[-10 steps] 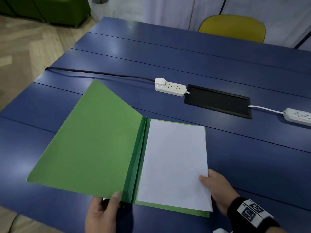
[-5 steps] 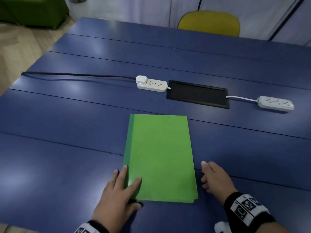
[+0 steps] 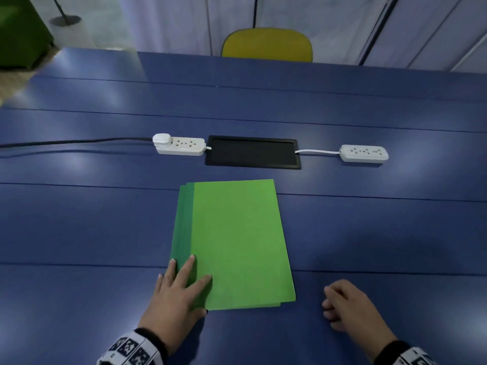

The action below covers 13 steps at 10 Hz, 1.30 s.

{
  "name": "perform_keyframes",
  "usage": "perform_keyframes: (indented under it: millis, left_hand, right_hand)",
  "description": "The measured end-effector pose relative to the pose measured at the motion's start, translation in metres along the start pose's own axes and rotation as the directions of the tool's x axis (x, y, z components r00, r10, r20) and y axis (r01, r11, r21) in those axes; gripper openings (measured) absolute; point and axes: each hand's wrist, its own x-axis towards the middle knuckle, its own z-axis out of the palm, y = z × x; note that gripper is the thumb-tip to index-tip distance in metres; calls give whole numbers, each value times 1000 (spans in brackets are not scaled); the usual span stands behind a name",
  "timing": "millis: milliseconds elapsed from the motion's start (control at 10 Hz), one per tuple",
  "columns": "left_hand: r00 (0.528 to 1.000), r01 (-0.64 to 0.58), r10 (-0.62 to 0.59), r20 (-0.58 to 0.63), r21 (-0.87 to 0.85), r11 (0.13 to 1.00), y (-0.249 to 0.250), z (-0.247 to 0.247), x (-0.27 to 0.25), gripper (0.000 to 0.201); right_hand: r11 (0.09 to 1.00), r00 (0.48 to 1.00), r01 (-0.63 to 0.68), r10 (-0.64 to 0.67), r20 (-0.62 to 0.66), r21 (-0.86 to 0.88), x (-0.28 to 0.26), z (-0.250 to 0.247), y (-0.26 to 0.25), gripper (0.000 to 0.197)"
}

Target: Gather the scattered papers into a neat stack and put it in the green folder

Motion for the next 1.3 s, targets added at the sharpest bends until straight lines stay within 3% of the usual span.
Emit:
perform_keyframes:
  millis: [100, 200, 300, 400, 500, 600, 700, 900, 1000, 1100, 1200, 1300]
  left_hand:
    - [1000, -23, 22, -13, -118, 993, 8, -2, 8, 71]
    - [968, 74, -160, -192, -391, 917, 14, -7, 11, 65]
    - [787, 288, -568, -243, -669, 685, 20, -19, 16, 42]
    - [659, 410, -752, 5, -841, 353, 13, -20, 29, 40]
    - [663, 452, -717, 216, -879, 153, 5, -19, 40, 45]
    - [732, 428, -620, 284, -899, 93, 22, -33, 43, 22]
    - [784, 376, -582, 215, -911, 169, 45, -32, 53, 20]
    - [832, 345, -539, 133, -884, 314, 98, -1, 112, 38]
    - [848, 356, -524, 77, -816, 456, 145, -20, 120, 26]
    - [853, 406, -519, 44, -681, 609, 157, -21, 123, 22]
    - [873, 368, -486, -21, -625, 689, 147, -18, 119, 34]
    - [872, 299, -478, -109, -655, 694, 129, -18, 103, 58]
  right_hand:
    - [997, 994, 82, -82, 70, 0, 2, -8, 6, 11]
    - [962, 951, 261, -242, 193, -81, 10, 1, -8, 33]
    - [896, 908, 383, -321, 269, -223, 18, 23, -25, 46]
    - [839, 886, 436, -338, 317, -325, 23, 38, -29, 48]
    - [814, 876, 460, -350, 332, -355, 27, 37, -27, 48]
    - [833, 873, 454, -345, 345, -315, 32, 24, -27, 47]
    - [863, 882, 430, -339, 326, -267, 35, 0, -20, 44]
    - [921, 928, 369, -358, 100, -122, 23, -79, -11, 27]
    - [943, 944, 331, -331, 2, 31, 1, -117, -25, 26]
    - [904, 921, 390, -384, -70, 174, -27, -143, -55, 22]
    - [772, 812, 583, -568, -135, 253, -67, -159, -102, 43]
    - [555, 611, 782, -773, -172, 285, -101, -168, -141, 60]
